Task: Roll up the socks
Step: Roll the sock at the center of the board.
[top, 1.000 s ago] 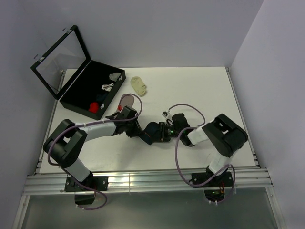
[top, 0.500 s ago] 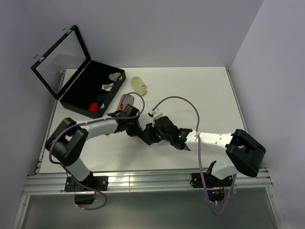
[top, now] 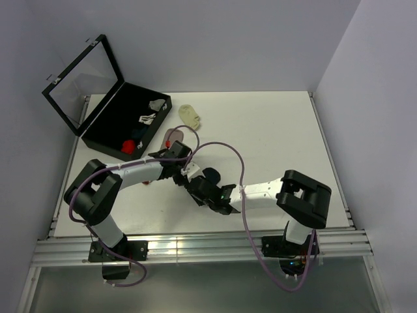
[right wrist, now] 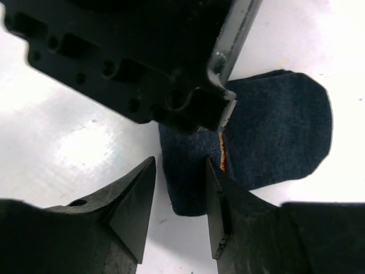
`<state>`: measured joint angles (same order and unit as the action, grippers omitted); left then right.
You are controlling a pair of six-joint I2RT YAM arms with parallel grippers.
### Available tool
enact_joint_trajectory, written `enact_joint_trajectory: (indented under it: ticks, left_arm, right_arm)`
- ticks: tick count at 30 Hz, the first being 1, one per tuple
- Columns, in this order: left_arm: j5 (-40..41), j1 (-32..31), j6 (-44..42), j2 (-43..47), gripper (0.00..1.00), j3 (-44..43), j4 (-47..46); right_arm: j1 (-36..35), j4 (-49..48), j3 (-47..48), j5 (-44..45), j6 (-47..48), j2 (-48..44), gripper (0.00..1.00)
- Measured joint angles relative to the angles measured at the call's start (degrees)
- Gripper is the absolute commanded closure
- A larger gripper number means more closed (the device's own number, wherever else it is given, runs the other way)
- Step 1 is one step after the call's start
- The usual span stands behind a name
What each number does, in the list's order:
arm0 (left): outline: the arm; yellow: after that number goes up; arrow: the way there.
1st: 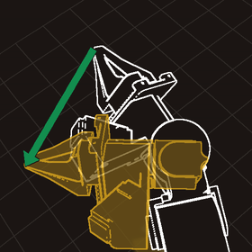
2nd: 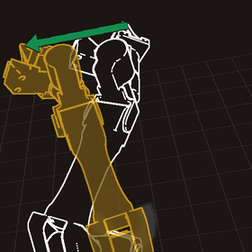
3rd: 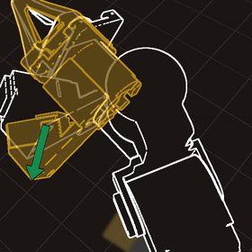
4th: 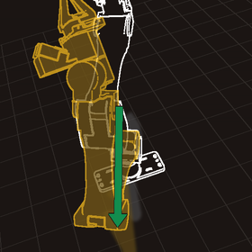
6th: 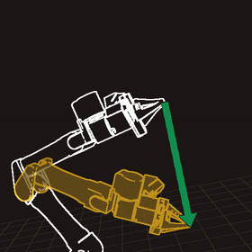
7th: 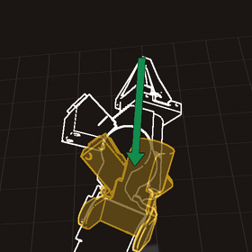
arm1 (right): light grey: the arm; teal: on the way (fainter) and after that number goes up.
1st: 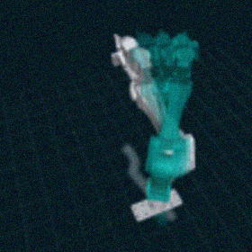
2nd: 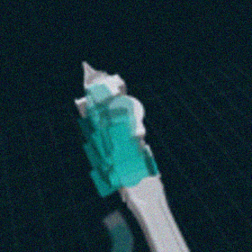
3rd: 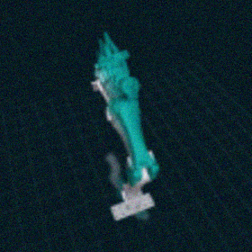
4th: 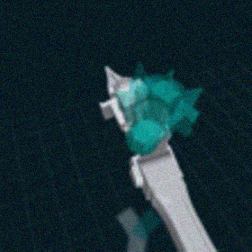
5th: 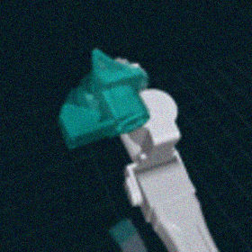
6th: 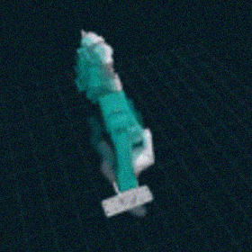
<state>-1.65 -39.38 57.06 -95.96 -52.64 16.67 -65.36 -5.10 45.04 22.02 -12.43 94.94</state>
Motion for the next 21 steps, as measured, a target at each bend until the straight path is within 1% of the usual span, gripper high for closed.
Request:
enact_joint_trajectory:
  ticks: [3, 6, 7, 9, 10, 11, 12, 16, 18, 21]
  left_arm:
    - [0.0, 0.0, -0.6, 0.0, 0.71, -0.1, 0.0]
    - [0.0, 0.0, -1.1, -0.1, 0.71, -0.1, -0.4]
    - [0.1, 0.0, -1.4, -0.2, 0.71, -0.1, -0.6]
    - [0.4, 0.1, -1.9, -0.2, 0.70, -0.1, -1.0]
    - [0.6, 0.2, -2.1, -0.2, 0.69, -0.1, -1.1]
    - [1.0, 0.3, -2.3, -0.2, 0.68, -0.2, -1.1]
    - [1.2, 0.3, -2.4, -0.2, 0.61, -0.3, -1.0]
    - [2.7, 0.3, -2.9, -0.2, 0.42, -0.7, 0.5]
    - [3.4, 0.5, -2.9, 0.4, 0.34, -0.9, 1.5]
    - [4.3, 1.3, -2.7, 1.9, 0.28, -0.9, 3.6]
  right_arm:
    - [-0.4, -0.8, 0.1, 3.0, 0.1, 1.3, 0.58]
    - [-0.6, -2.2, 0.1, 5.6, 0.1, 2.6, 0.66]
    - [-0.7, -2.6, 0.1, 6.1, 0.1, 3.0, 0.76]
    - [-0.8, -3.7, 0.1, 7.2, 0.0, 3.7, 0.90]
    - [-0.8, -4.3, 0.0, 7.5, -0.1, 3.9, 1.00]
    - [-0.8, -4.9, 0.0, 7.6, -0.2, 4.0, 1.00]
    - [-0.8, -5.4, -0.2, 7.5, -0.3, 4.0, 1.00]
    - [0.5, -7.6, -1.9, 4.5, -1.2, 2.6, 1.00]
    - [2.2, -8.2, -2.9, 0.7, -2.1, 1.3, 1.00]
    - [4.8, -9.0, -4.3, -5.6, -3.6, -0.5, 1.00]
